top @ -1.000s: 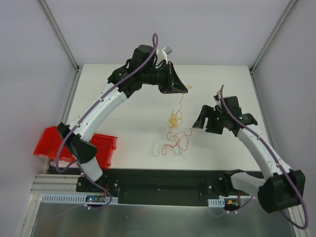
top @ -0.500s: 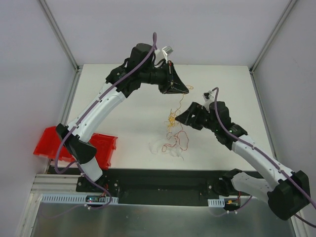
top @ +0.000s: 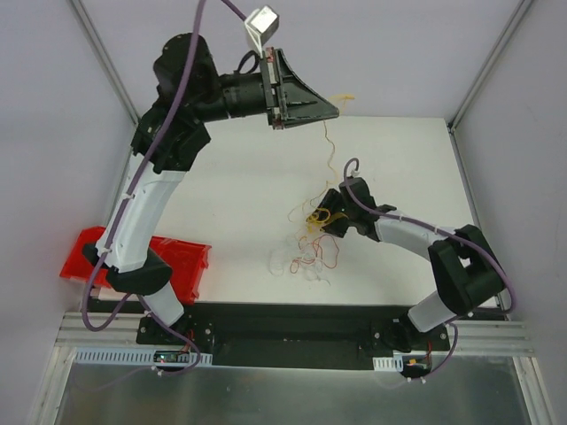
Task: Untangle the cables
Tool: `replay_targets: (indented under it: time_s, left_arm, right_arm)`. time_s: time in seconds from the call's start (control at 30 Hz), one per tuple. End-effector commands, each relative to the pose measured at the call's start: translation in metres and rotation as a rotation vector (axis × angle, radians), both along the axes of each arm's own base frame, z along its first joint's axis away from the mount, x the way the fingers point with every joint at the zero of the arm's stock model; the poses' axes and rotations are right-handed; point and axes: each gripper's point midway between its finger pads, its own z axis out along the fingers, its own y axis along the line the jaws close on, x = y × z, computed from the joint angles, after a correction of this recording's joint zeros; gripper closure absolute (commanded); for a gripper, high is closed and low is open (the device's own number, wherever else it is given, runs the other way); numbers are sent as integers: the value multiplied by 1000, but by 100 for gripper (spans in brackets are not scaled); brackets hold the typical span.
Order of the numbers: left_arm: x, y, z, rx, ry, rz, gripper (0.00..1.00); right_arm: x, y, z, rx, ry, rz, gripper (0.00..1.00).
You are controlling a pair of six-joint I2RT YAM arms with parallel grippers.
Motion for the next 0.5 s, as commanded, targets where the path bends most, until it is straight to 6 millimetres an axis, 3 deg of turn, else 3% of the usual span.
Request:
replay_targets:
  time_s: [0.0, 0.13, 0.2, 0.27, 0.4, 0.47]
  left_arm:
    - [-38, 40, 81, -221, -142, 5, 100]
    - [-48, 79, 119, -332, -223, 85, 100]
    - [-39, 95, 120, -329, -232, 151, 100]
    - [-21, 106, 108, -305, -182, 219, 100]
    - [-8, 113, 92, -272, -185, 282, 100]
    - [0, 112, 79, -242, -187, 306, 100]
  right_arm:
    - [3, -65, -32, -250, 98, -72, 41]
    - [-1, -144, -46, -545, 186, -102, 39]
    - [-3, -175, -43, -630, 231, -116, 38]
    - [-3, -201, -35, -698, 238, -136, 36]
    - [-3, -215, -12, -737, 195, -111, 32]
    - [-5, -204, 0, -682, 164, -54, 29]
